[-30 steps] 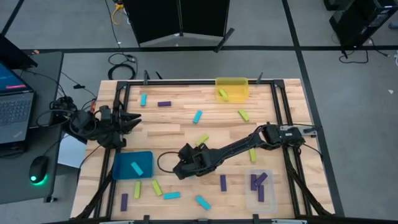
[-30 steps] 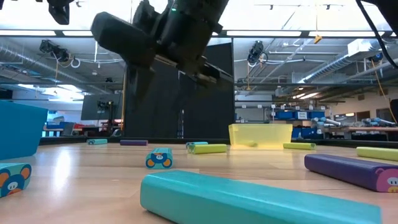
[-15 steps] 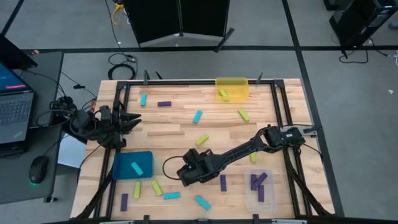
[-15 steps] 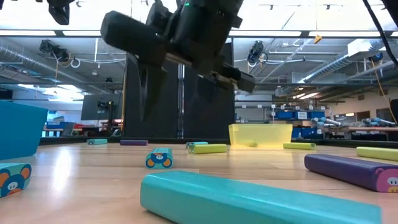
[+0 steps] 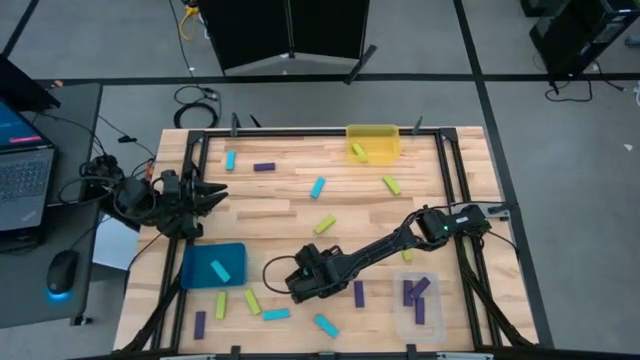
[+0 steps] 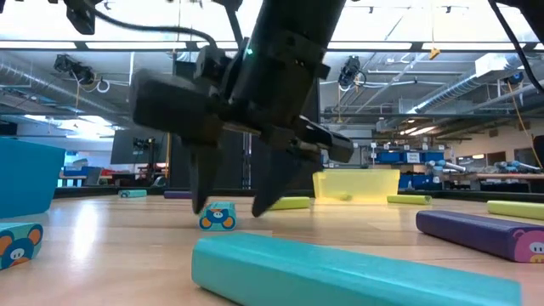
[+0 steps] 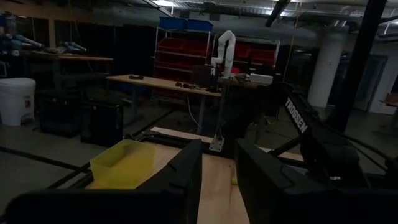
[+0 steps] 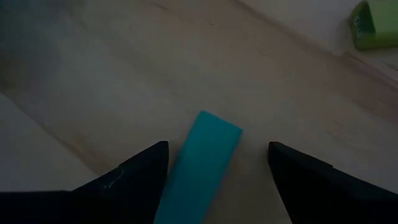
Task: Sort blocks
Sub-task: Put the blue block into the dark blue bin
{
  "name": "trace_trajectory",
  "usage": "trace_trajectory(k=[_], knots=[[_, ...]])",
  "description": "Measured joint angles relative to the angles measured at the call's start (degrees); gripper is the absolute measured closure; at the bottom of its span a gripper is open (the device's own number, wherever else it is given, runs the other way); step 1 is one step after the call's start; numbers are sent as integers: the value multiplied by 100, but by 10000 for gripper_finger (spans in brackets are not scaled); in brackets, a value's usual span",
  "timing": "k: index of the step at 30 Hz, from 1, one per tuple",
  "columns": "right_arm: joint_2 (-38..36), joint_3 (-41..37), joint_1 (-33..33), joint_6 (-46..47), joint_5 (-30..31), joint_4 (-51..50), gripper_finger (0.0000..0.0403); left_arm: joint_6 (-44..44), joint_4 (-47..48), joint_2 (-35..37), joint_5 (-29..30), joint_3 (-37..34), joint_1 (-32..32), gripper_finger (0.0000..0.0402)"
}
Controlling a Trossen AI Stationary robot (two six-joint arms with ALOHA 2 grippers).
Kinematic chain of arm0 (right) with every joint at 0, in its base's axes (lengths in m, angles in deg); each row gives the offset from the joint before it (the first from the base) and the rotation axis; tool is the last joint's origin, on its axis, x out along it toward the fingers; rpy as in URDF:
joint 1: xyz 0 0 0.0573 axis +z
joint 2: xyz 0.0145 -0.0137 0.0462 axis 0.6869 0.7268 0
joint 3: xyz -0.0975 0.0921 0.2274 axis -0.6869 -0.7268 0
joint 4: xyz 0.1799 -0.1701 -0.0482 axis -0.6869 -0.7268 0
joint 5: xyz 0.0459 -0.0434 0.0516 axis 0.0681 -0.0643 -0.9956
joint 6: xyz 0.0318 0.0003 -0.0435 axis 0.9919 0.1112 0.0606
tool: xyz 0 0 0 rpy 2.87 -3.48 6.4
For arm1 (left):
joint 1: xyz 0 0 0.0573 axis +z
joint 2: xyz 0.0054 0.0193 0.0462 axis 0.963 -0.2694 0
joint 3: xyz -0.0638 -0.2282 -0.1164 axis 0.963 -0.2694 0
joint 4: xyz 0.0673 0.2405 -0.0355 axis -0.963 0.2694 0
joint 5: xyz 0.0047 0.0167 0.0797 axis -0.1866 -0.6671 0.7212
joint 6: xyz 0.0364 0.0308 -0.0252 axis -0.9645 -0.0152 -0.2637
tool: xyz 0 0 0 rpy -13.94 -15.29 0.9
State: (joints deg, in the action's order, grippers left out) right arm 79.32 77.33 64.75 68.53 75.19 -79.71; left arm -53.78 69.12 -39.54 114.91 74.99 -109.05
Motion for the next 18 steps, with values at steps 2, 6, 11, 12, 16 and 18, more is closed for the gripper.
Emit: trace_trajectory(k=[2, 6, 11, 12, 16, 18], knots=[[69, 11, 1, -7, -40, 4, 121, 1, -2, 0, -2, 0, 2, 300], [135, 26, -2, 5, -94, -47, 136, 1, -2, 0, 0, 0, 2, 300], [145, 22, -4, -24, -112, -116, 170, 1, -2, 0, 0, 0, 2, 300], [146, 22, -6, -33, -135, -126, 181, -1, -2, 0, 0, 0, 2, 300], [151, 17, -7, -50, -204, -150, 226, 1, -2, 0, 0, 0, 2, 300], [155, 17, -7, -50, -225, -139, 251, 0, -4, 0, 0, 0, 2, 300]])
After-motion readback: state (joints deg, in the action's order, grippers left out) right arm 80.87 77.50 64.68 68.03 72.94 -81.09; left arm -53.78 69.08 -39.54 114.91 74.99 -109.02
